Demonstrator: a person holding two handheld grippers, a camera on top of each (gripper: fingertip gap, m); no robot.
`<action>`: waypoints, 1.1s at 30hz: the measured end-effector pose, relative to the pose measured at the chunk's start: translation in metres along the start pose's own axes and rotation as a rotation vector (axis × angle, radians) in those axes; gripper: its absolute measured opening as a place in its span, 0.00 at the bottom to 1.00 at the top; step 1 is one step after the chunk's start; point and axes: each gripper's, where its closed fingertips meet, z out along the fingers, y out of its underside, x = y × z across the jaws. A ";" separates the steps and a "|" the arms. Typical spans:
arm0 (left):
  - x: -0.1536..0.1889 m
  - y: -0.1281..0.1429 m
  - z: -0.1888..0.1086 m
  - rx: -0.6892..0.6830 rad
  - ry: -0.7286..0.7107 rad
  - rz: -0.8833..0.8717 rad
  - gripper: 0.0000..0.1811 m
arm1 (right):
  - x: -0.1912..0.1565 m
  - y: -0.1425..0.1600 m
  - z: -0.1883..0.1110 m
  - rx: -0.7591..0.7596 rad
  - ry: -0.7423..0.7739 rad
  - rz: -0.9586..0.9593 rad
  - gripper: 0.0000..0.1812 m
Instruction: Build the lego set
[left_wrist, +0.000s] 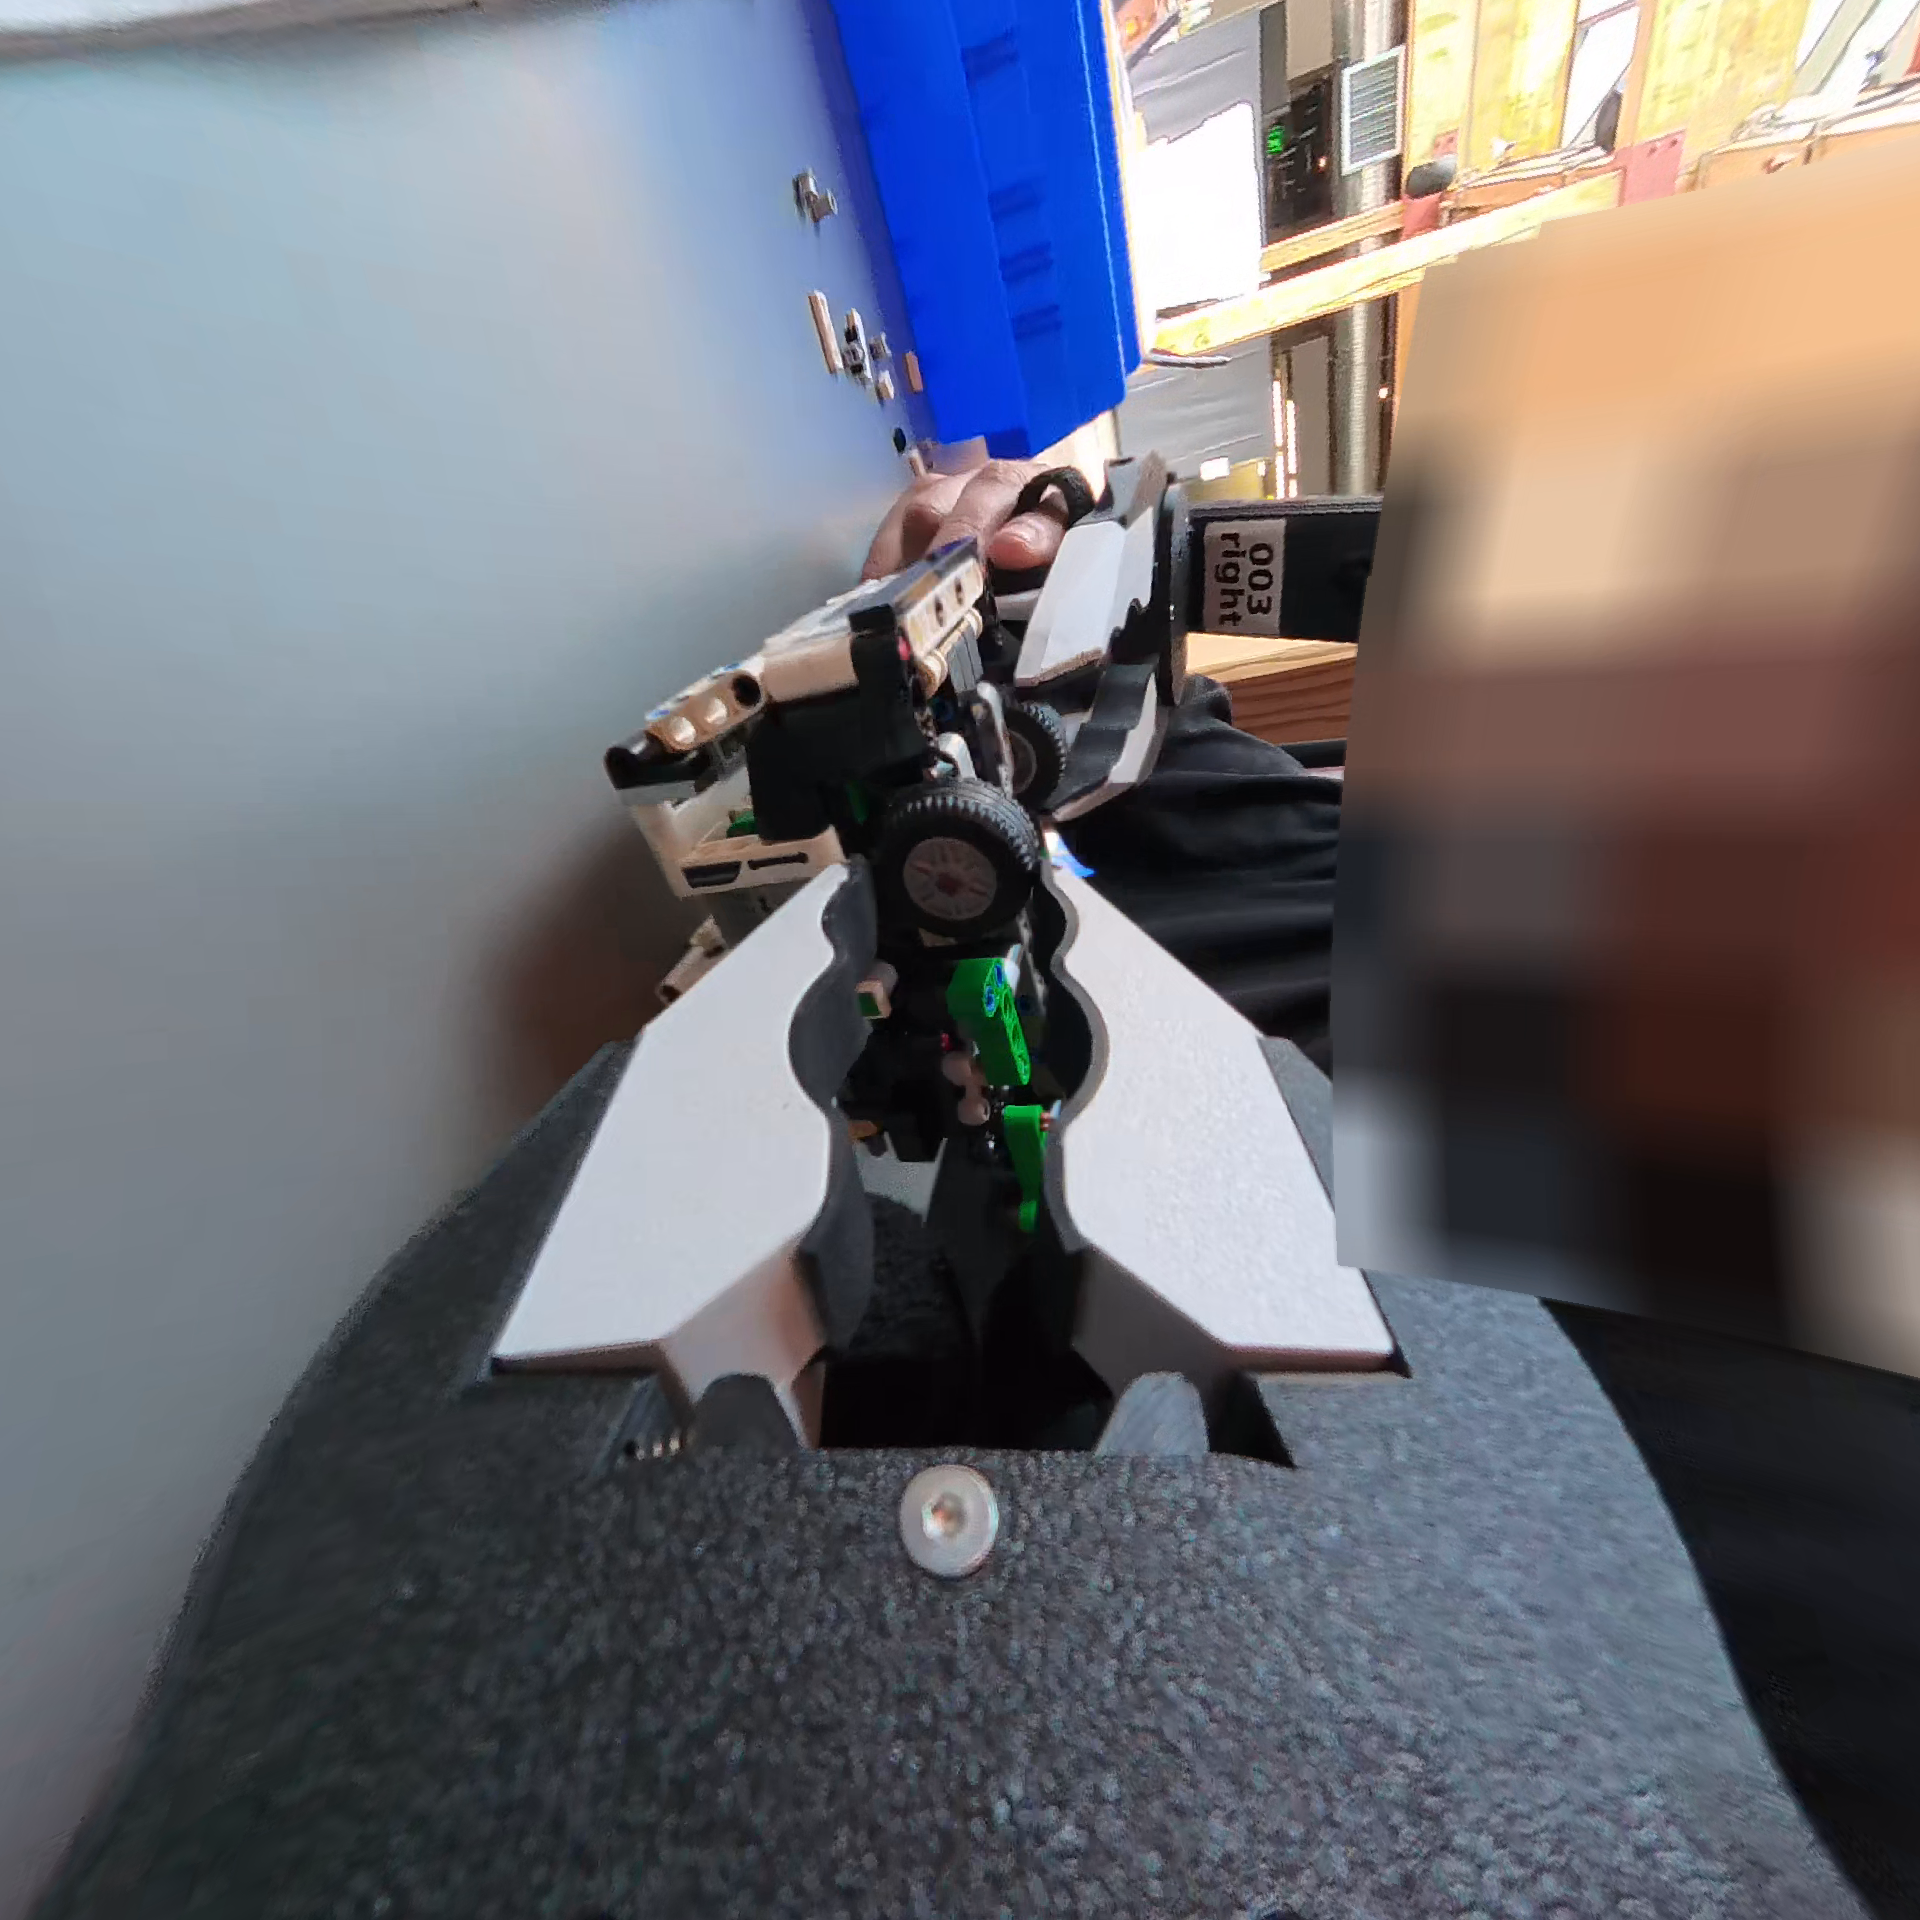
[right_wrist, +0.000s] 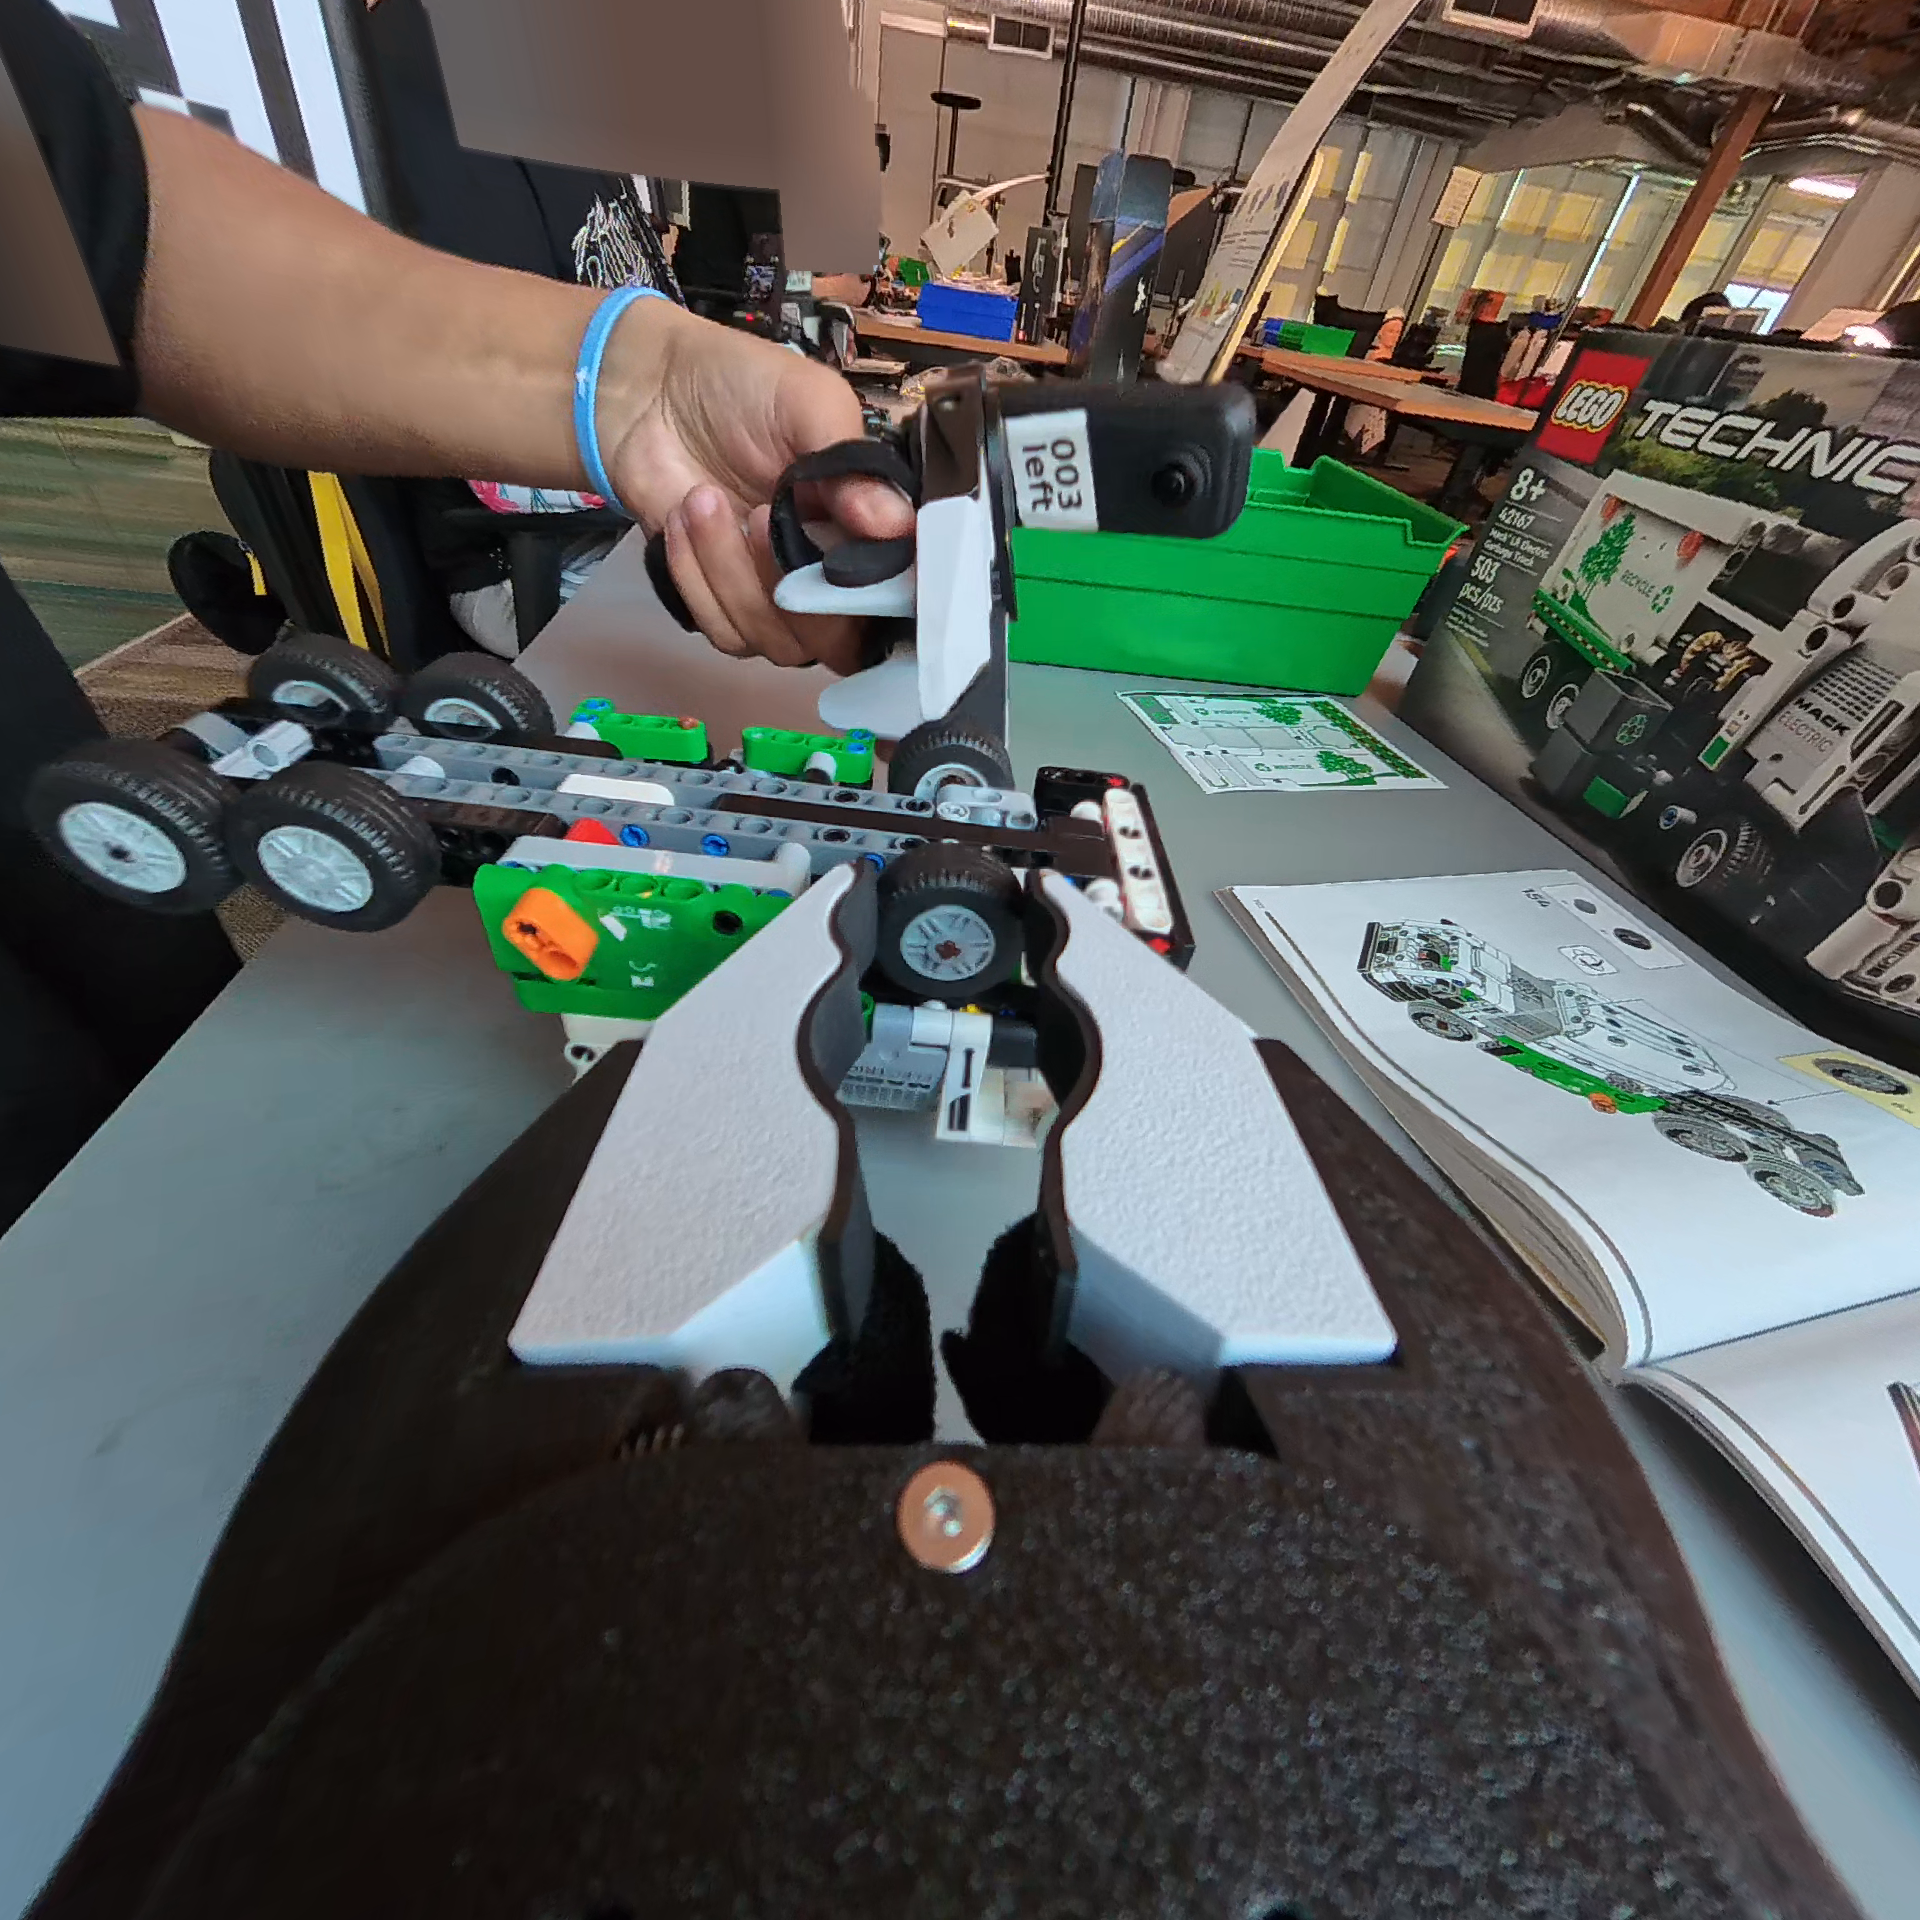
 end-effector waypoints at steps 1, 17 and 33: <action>0.000 -0.002 -0.002 0.009 -0.025 0.036 0.16 | 0.000 0.000 -0.003 -0.001 0.005 -0.002 0.15; 0.006 -0.008 -0.009 0.104 -0.299 0.412 0.14 | -0.011 -0.004 -0.007 -0.063 0.125 0.031 0.09; 0.014 -0.005 -0.001 0.196 -0.288 0.466 0.16 | -0.009 -0.006 -0.010 -0.055 0.159 0.144 0.09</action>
